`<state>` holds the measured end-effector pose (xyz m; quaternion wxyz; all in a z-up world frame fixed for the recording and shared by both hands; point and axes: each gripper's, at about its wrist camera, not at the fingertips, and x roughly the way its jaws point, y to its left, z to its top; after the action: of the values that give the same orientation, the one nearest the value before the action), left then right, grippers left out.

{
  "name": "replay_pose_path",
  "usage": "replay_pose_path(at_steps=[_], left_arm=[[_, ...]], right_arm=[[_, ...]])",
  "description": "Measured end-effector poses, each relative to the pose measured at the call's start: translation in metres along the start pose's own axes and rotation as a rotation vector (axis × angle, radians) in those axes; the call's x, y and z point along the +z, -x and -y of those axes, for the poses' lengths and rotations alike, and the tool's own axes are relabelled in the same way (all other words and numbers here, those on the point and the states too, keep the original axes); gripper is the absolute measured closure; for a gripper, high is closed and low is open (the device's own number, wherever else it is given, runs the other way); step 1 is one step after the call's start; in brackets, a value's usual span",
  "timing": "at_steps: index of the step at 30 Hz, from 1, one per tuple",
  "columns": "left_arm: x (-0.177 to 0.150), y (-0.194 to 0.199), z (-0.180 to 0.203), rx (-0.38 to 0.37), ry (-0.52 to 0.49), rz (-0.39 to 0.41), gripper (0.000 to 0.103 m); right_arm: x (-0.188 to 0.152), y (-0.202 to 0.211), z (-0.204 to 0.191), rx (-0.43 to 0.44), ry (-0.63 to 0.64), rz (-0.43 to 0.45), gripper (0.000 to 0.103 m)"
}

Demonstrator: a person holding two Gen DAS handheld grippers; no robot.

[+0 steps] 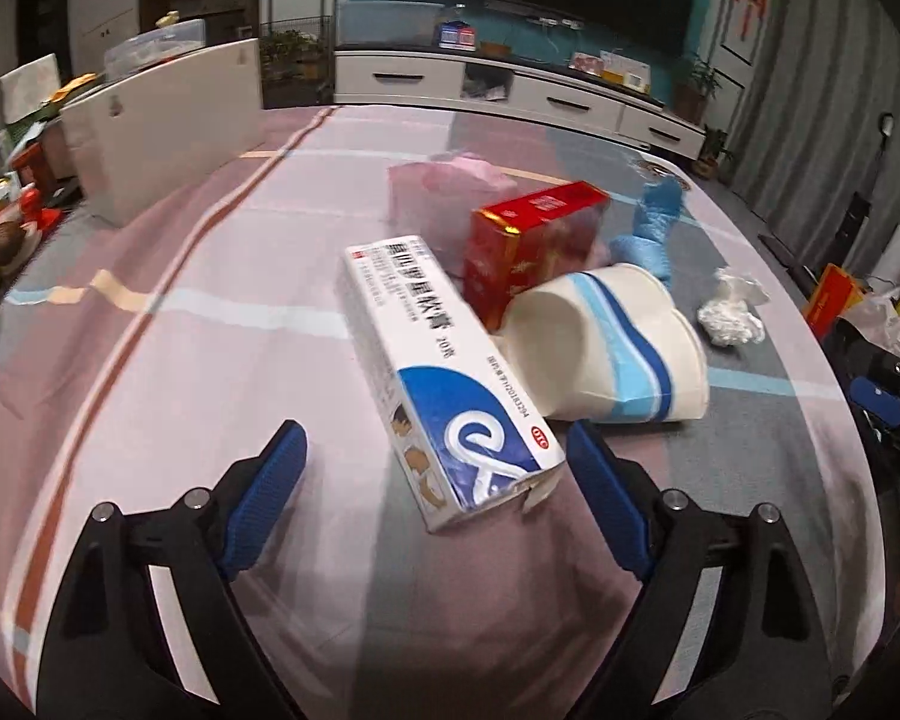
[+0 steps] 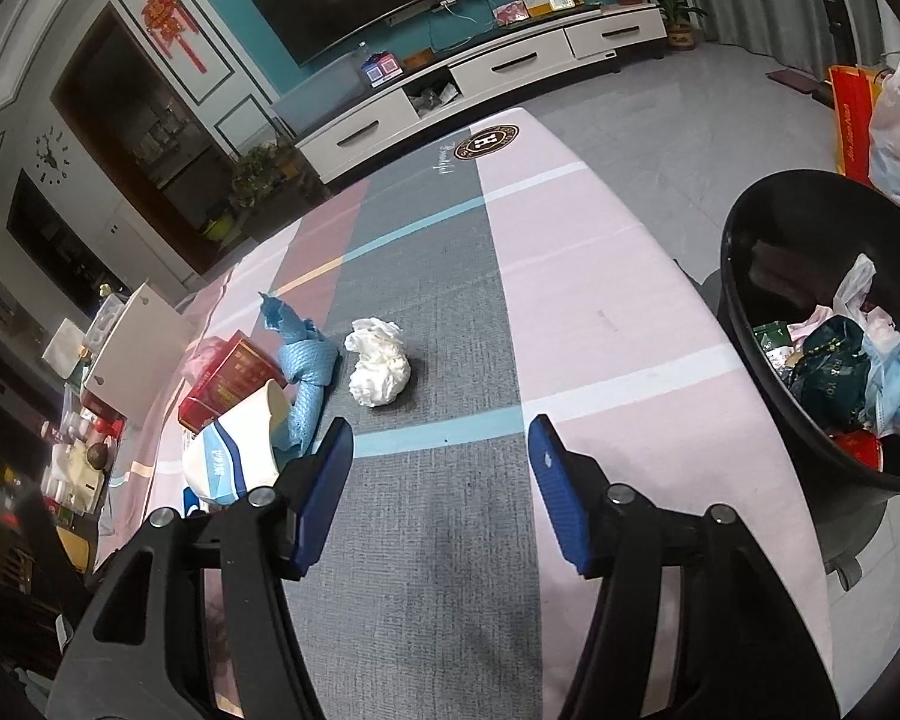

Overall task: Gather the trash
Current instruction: 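Move both open tools back over the remaining trash on the table, then grasp the white tissue with the right tool while the left tool grasps the medicine box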

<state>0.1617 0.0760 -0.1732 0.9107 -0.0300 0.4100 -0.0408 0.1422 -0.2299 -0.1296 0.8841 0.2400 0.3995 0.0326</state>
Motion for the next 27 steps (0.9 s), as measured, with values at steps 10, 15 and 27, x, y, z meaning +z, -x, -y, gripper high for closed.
replay_pose_path(at_steps=[10,15,27], left_arm=[[0.002,-0.005,-0.003,0.002,-0.012,-0.034,0.015],[0.005,-0.014,-0.008,-0.014,0.020,-0.071,0.027],[0.014,0.027,-0.035,-0.095,0.093,0.043,0.057]], right_arm=[[0.000,-0.009,-0.003,0.014,-0.006,-0.034,0.042],[0.006,-0.024,-0.022,0.048,0.063,-0.051,0.038],[0.023,-0.077,-0.057,-0.046,0.153,-0.076,0.038]])
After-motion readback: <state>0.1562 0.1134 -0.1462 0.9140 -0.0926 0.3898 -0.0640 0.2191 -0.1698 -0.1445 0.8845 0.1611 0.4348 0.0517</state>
